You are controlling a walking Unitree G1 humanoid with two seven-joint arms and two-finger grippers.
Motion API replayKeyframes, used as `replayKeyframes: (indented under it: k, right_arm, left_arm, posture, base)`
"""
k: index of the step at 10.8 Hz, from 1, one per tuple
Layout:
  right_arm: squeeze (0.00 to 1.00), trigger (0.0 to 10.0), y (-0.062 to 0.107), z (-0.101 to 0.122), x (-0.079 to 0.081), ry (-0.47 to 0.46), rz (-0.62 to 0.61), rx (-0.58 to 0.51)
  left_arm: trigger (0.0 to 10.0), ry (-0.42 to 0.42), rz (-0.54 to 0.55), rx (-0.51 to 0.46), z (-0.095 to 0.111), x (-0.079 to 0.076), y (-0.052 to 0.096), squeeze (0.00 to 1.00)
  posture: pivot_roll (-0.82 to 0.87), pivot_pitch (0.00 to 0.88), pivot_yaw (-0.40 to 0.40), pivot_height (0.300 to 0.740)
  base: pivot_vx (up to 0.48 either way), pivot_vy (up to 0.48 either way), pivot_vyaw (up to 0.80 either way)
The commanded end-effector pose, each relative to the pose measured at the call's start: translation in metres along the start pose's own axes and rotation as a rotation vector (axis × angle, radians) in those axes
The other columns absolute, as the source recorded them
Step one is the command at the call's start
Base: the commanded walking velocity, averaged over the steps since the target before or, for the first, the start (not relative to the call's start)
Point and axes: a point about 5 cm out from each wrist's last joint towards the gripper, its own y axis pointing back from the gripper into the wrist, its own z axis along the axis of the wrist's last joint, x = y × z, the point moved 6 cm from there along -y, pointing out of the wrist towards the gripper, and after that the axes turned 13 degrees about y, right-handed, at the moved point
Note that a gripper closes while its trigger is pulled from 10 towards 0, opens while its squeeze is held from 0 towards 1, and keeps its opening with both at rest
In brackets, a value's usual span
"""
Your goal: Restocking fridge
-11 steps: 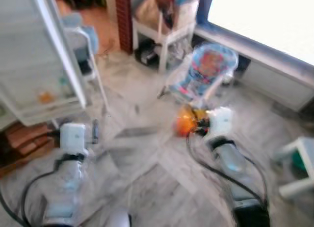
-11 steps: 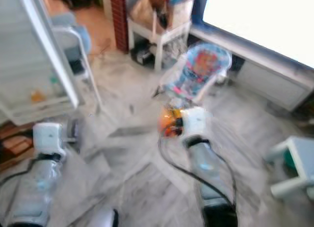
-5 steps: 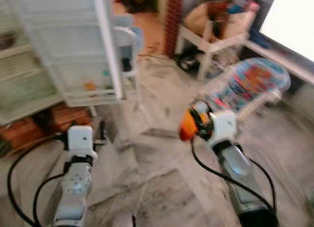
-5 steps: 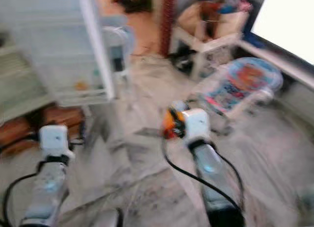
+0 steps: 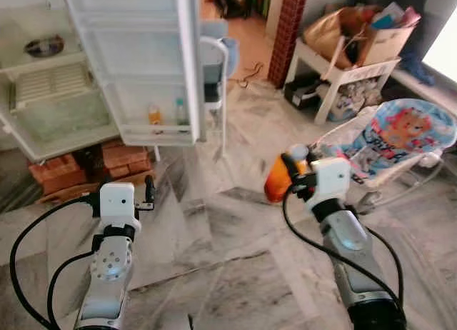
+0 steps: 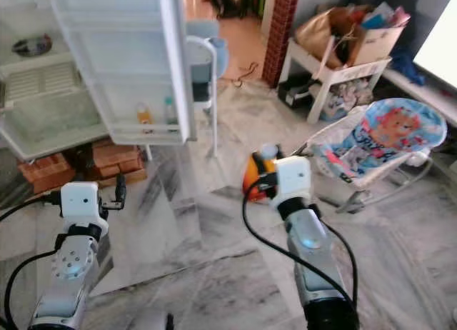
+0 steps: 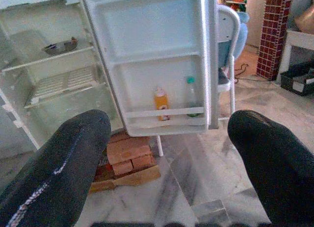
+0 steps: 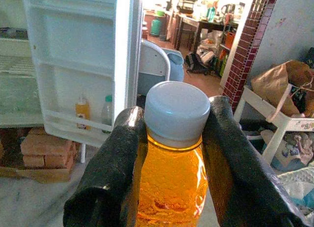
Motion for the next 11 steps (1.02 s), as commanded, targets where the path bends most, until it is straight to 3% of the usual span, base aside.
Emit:
replayKeyframes:
  k: [1,4,7,11]
  right_arm:
    - [0.00,10.0,-0.0048,0.0105,0.0075,-0.013,0.020,-0.039]
    - [0.00,10.0,-0.0060,0.0126,0.0118,-0.019,0.032,-0.048]
    - [0.00,10.0,-0.0071,0.0161,0.0138,-0.026,0.040,-0.065]
    - [0.00,10.0,-0.0078,0.0185,0.0159,-0.026,0.050,-0.072]
  left_arm:
    - [10.0,-0.017,0.009,-0.004,0.0012,0.0046,-0.0017,0.00]
    - [10.0,-0.041,0.027,-0.021,0.0049,0.0097,-0.0046,0.00]
    - [10.0,-0.040,0.031,-0.019,0.0048,0.0100,-0.0061,0.00]
    - [10.0,-0.062,0.034,-0.026,0.0053,0.0095,-0.0078,0.00]
  posture:
    - [0.14,0.030,-0.079,0.740]
    - [0.15,0.030,-0.074,0.740]
    - [0.15,0.032,-0.074,0.740]
    - [0.14,0.035,-0.075,0.740]
  base:
    - [0.000,0.469,0.00]
    - [0.000,0.462,0.00]
    - [0.000,0.439,0.60]
    - [0.310,0.364,0.33]
